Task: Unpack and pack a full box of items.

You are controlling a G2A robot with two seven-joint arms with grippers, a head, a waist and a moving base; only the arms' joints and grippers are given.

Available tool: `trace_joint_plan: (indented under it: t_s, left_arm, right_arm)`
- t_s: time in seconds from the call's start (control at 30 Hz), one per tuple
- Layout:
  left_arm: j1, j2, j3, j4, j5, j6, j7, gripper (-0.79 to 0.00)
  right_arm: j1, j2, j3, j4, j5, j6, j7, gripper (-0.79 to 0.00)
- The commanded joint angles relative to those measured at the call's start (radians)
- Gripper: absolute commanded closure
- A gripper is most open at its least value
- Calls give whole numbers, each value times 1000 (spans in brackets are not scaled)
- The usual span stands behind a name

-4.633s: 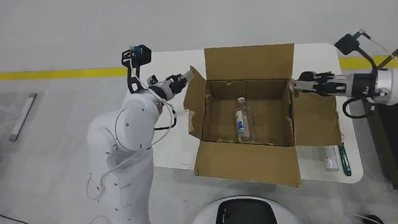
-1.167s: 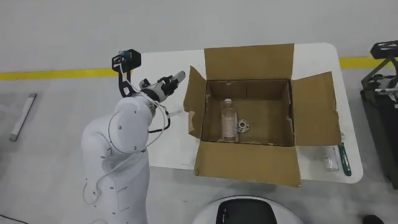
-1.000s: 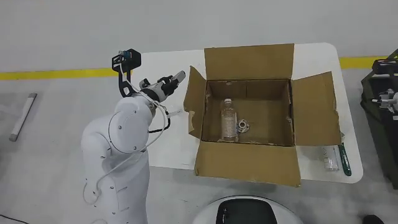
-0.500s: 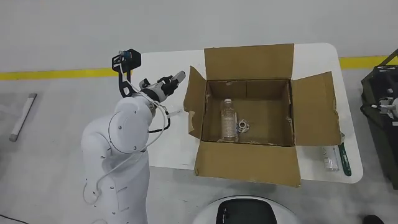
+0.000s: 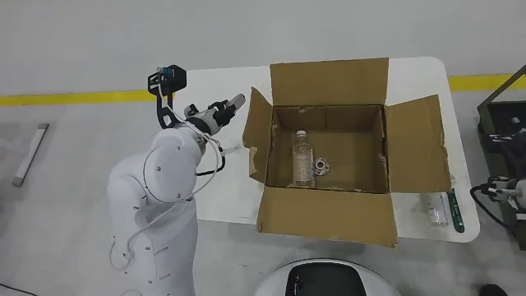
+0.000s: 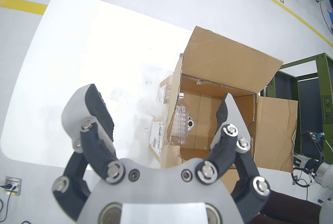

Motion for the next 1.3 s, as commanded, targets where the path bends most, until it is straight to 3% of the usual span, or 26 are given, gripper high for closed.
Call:
trace_joint_plan:
  t_s: [0.0,0.4,0.53,0.67,0.73,0.77,0.83,1.27]
  left_arm:
    - [0,0,0,0,0,0,0,-785]
    - [0,0,0,0,0,0,0,-785]
    - [0,0,0,0,0,0,0,-785]
    - [0,0,0,0,0,0,0,-785]
    - [0,0,0,0,0,0,0,-785]
    - [0,0,0,0,0,0,0,-785]
    - [0,0,0,0,0,0,0,-785]
    - [0,0,0,0,0,0,0,-785]
  right_arm:
    - [-22,12,-12,-28,23,24,0,0]
    - [-26,28,-37,-49,41,26,0,0]
    - [-42,26,-60,-37,59,-22,-52,0]
    - [-39,21,-106,-35,66,13,-61,-6]
    - [-27,19,-130,-28,67,39,-53,-126]
    - [-19,18,-140,-28,65,48,-53,-231]
    - [-3,17,-162,-24,56,59,-50,-326]
    - [86,10,-277,63,12,68,-65,-379]
